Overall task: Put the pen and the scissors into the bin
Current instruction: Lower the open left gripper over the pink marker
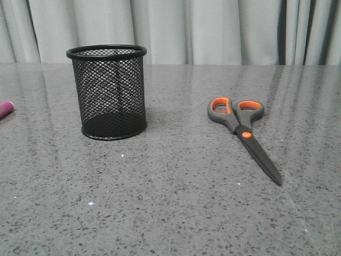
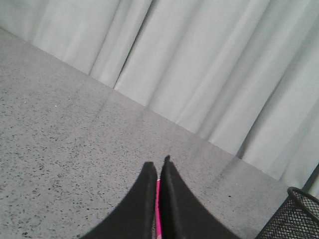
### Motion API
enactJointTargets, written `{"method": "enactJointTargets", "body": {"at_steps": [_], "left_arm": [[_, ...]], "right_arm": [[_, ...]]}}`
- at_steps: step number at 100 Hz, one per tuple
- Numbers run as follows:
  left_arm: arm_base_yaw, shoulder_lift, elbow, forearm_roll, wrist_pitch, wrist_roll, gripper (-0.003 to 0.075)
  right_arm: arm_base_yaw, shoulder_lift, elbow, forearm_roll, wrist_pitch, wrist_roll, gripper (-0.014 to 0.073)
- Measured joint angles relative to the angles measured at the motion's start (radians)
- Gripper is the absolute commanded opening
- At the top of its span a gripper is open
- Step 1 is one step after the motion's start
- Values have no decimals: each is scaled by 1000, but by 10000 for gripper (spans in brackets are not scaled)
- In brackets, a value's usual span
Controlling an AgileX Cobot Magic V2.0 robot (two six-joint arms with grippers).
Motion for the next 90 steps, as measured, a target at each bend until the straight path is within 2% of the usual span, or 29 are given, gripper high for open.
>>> {"method": "enactJointTargets", "body": {"at_steps": [34, 48, 72, 90], "left_arm": [[0, 0, 0, 0, 0, 0, -22], [0, 0, -1, 0, 39, 0, -22], [0, 15, -103, 16, 204, 0, -22], [0, 162, -282, 137, 359, 0, -22]], "right_arm": [[0, 0, 0, 0, 0, 0, -68], [0, 0, 0, 9, 13, 0, -67], [0, 9, -82, 11, 203, 0, -48], [0, 179, -240, 11, 365, 0, -48]]}}
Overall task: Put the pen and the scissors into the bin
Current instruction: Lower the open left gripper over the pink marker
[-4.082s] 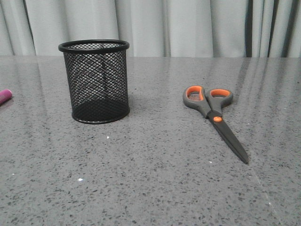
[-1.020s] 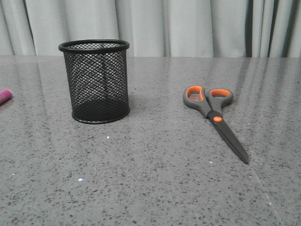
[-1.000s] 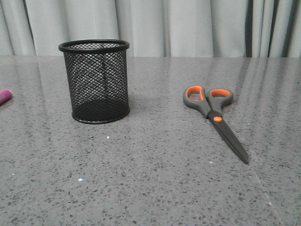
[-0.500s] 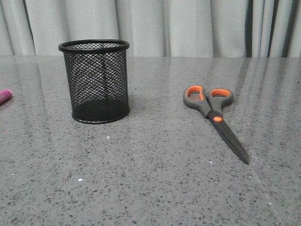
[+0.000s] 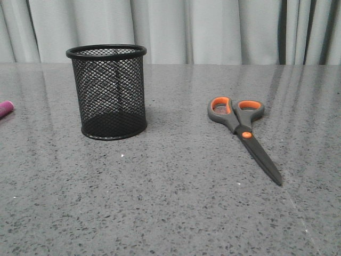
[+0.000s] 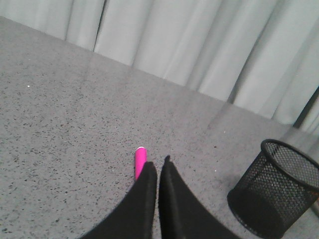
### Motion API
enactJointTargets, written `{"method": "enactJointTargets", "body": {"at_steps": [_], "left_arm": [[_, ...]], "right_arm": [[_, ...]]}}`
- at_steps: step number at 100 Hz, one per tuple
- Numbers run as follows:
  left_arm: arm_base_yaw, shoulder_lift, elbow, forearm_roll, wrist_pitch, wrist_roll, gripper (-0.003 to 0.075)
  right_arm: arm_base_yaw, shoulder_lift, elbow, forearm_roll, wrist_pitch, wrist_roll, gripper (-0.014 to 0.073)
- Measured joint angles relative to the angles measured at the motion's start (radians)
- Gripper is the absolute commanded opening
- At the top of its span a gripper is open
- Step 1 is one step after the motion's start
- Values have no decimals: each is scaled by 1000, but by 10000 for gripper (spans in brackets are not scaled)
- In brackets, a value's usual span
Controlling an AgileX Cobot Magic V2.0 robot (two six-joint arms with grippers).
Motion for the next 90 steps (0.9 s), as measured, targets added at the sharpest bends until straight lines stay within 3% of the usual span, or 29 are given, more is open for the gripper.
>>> {"method": "enactJointTargets", "body": {"at_steps": [33, 53, 61, 68, 79, 90], "left_arm": [[0, 341, -308, 98, 308, 94, -21], [0, 467, -382, 100, 364, 102, -20], [0, 499, -396, 100, 366, 115, -15], [0, 524, -401, 90, 366, 159, 31], [0, 561, -404, 45, 364, 230, 179], [0, 604, -404, 4, 364, 265, 342]], "right_arm": [[0, 391, -315, -10, 263, 2, -48], [0, 479, -375, -11, 322, 2, -38], [0, 489, -376, -12, 343, 2, 35], [0, 493, -376, -15, 352, -3, 153], [0, 493, -376, -15, 358, -3, 364], [0, 493, -376, -15, 359, -3, 393]]}}
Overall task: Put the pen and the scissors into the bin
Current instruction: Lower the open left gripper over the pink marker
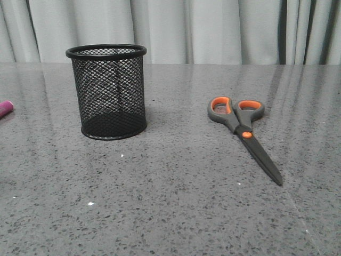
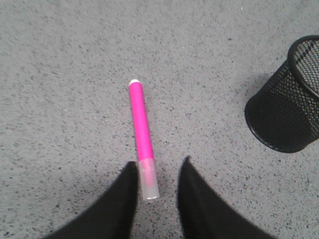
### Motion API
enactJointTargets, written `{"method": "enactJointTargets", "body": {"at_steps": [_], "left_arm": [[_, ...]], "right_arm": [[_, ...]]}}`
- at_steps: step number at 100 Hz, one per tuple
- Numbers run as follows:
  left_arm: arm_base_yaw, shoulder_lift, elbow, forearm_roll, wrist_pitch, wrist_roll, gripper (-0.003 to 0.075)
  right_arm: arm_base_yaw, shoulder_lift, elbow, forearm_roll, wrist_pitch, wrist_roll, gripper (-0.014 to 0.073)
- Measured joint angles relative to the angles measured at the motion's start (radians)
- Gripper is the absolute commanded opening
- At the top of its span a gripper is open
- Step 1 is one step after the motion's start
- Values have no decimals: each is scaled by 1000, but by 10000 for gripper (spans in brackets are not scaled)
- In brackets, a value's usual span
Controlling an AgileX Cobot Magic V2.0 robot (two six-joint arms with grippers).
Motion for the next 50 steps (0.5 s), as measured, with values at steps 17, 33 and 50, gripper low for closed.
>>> {"method": "enactJointTargets", "body": {"at_steps": [17, 33, 50], "left_arm": [[0, 87, -18, -30, 0, 8, 368], [0, 186, -72, -32, 0, 8, 367], [0, 306, -145, -34, 36, 23, 367]], "right_arm": [[0, 0, 0, 0, 0, -4, 393], [0, 0, 0, 0, 0, -8, 393], [0, 0, 0, 0, -4, -9, 393]]}}
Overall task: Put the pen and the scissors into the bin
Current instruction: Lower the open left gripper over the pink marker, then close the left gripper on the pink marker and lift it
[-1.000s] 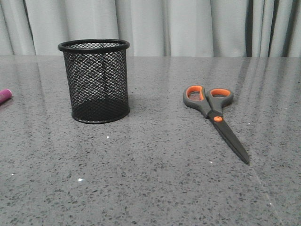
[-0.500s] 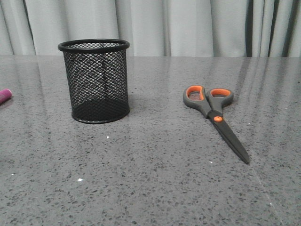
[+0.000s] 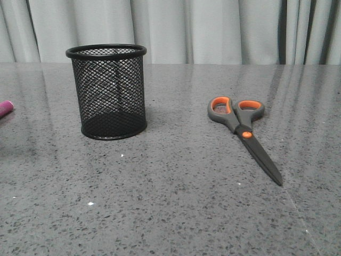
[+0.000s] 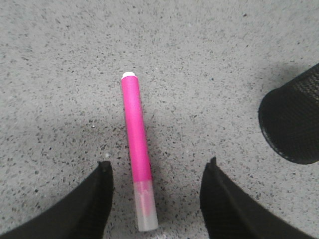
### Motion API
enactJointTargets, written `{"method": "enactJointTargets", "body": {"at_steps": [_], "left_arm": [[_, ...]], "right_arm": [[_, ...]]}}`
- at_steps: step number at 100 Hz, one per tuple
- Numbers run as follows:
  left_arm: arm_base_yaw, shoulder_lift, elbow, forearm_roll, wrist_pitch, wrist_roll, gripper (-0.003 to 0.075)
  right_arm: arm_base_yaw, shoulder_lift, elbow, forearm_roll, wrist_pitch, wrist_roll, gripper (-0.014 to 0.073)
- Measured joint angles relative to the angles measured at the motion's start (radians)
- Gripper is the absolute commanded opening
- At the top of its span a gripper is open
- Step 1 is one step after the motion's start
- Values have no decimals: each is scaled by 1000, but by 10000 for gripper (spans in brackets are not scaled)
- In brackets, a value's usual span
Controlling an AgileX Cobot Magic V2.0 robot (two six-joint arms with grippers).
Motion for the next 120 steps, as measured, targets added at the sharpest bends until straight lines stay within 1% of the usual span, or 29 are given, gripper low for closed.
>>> {"method": "enactJointTargets", "body": {"at_steps": [23, 38, 53, 103, 107, 112, 117, 120], "left_arm": [[-2, 151, -48, -1, 5, 23, 367], [-43, 228, -65, 5, 2, 33, 367], [-89, 296, -85, 65, -15, 38, 367], [-96, 389, -105, 105, -92, 38, 365], [-96, 391, -107, 105, -94, 38, 352], [-96, 394, -108, 105, -94, 38, 307], [-96, 394, -108, 106, -94, 38, 233], [-96, 394, -108, 108, -94, 38, 167]], "right_arm": [[0, 0, 0, 0, -6, 0, 393], [0, 0, 0, 0, -19, 0, 393], [0, 1, 0, 0, -23, -2, 393], [0, 1, 0, 0, -23, -4, 393], [0, 1, 0, 0, -23, -4, 393], [0, 1, 0, 0, -23, -4, 393], [0, 1, 0, 0, -23, -4, 393], [0, 1, 0, 0, -23, -4, 393]]}}
